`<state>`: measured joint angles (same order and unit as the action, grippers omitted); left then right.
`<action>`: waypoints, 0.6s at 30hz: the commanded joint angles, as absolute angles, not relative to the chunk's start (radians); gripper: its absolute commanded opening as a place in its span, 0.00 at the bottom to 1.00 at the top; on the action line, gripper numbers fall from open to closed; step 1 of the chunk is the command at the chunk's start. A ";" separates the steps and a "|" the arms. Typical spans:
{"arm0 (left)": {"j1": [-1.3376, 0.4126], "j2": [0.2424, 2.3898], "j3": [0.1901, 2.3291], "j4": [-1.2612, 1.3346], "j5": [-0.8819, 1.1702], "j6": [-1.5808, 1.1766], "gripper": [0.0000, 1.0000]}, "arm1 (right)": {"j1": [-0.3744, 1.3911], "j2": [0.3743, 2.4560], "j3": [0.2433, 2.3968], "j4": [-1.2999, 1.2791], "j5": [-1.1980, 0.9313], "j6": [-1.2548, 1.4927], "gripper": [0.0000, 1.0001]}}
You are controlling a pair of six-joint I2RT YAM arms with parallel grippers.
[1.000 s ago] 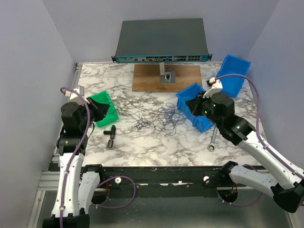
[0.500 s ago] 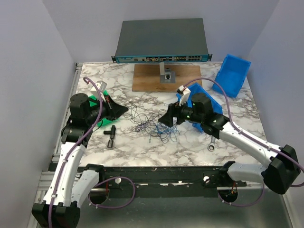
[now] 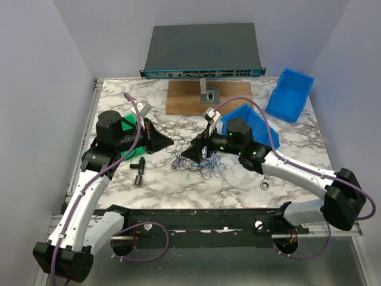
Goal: Untangle the cables
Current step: Untie the cable.
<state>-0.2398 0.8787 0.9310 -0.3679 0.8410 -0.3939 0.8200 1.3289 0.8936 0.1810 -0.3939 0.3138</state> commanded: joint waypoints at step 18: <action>-0.291 0.948 1.000 -0.505 0.901 -0.233 0.00 | 0.825 1.343 0.977 0.320 -0.490 0.230 0.50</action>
